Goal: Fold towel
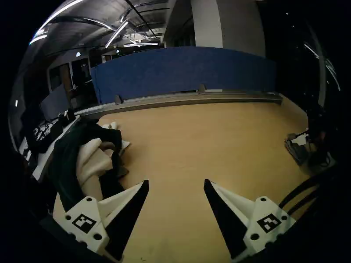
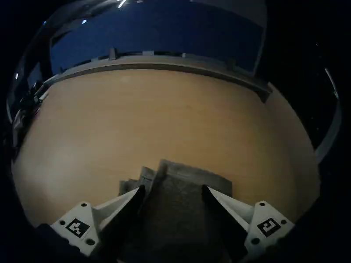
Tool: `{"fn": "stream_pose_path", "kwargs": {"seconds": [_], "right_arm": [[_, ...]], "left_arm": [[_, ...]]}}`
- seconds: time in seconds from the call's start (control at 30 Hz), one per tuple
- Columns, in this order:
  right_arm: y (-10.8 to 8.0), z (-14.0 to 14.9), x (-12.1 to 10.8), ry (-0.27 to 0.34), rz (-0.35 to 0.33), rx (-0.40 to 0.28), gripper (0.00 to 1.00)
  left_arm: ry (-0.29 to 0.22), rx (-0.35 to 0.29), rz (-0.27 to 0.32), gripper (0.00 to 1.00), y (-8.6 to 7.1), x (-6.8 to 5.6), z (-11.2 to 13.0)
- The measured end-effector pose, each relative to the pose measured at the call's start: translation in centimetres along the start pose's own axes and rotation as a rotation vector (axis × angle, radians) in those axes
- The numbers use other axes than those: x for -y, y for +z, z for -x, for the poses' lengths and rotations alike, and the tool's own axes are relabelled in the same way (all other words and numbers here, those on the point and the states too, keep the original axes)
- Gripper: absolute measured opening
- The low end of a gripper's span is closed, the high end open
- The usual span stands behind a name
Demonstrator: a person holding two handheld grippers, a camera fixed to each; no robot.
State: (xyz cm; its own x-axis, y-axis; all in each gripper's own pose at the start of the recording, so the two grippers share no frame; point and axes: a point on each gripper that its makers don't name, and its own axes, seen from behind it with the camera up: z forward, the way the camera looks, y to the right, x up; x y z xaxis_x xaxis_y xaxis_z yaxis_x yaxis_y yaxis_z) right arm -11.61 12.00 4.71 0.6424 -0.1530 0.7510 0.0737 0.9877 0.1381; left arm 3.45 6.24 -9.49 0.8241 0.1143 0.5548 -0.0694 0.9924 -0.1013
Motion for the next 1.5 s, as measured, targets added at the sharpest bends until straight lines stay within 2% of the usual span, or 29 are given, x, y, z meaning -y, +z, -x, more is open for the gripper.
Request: {"fn": "stream_pose_path", "kwargs": {"seconds": [0.17, 0.3, 0.57, 0.9, 1.17, 1.5], "right_arm": [[0.5, 0.7, 0.1, 0.000, 0.005, 0.015, 1.00], [0.1, 0.1, 0.1, 0.007, 0.005, -0.008, 1.00], [-4.1, -1.8, 0.3, 0.039, -0.006, -0.097, 1.00], [-9.2, -1.8, 0.8, 0.073, 0.009, -0.171, 1.00], [-11.5, -1.5, 1.3, 0.088, 0.021, -0.200, 1.00], [-12.7, -2.3, 2.1, 0.091, 0.020, -0.252, 1.00]], "left_arm": [[0.000, -0.002, -0.003, 0.93, 0.0, 0.1, -0.2], [0.000, -0.005, -0.001, 0.93, 0.1, 0.0, -0.5], [0.003, -0.014, 0.008, 0.93, 0.3, -0.2, -0.8], [-0.001, -0.032, 0.015, 0.93, 0.3, -0.2, -1.4], [-0.004, -0.045, 0.021, 0.93, 0.1, -0.2, -1.8], [-0.004, -0.064, 0.025, 0.93, 0.1, -0.1, -2.4]]}}
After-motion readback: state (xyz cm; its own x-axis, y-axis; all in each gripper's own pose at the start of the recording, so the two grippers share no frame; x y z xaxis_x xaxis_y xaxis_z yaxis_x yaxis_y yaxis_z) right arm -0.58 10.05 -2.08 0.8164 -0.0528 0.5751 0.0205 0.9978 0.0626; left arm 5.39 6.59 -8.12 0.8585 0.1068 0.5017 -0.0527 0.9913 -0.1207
